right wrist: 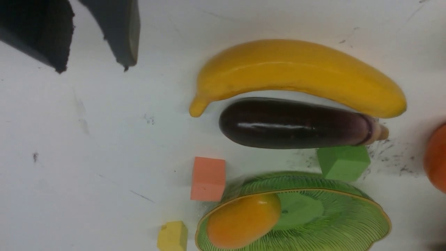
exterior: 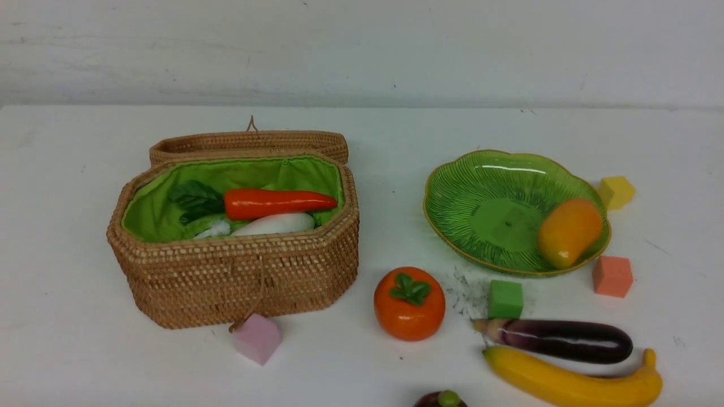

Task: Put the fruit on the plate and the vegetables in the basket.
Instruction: Use the right arm to grab a mangosteen and put it into the right plate, then grab a tomato with your right arm and place it on the plate on the right.

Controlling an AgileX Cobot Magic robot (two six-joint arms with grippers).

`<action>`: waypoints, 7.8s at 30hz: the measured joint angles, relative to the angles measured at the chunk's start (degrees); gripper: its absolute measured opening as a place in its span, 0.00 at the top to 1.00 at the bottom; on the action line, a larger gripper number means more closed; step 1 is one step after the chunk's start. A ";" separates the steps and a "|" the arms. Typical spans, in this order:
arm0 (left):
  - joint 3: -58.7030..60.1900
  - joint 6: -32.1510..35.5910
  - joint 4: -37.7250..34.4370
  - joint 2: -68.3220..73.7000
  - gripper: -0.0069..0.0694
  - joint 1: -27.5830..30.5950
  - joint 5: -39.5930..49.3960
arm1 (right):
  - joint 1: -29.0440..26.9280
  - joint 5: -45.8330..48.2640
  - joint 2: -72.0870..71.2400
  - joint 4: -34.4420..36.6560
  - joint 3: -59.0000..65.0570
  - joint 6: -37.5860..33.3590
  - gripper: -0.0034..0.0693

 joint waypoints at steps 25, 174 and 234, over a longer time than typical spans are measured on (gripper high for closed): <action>0.00 0.00 0.00 0.00 0.87 0.00 0.00 | 0.00 -11.74 0.00 4.57 0.71 2.73 0.62; 0.00 0.00 0.00 0.00 0.71 0.00 0.05 | 3.28 3.59 126.03 19.07 -97.72 -7.12 0.18; 0.00 0.00 0.00 0.00 0.65 0.00 0.05 | 20.56 40.80 121.26 41.21 -89.65 -30.71 0.29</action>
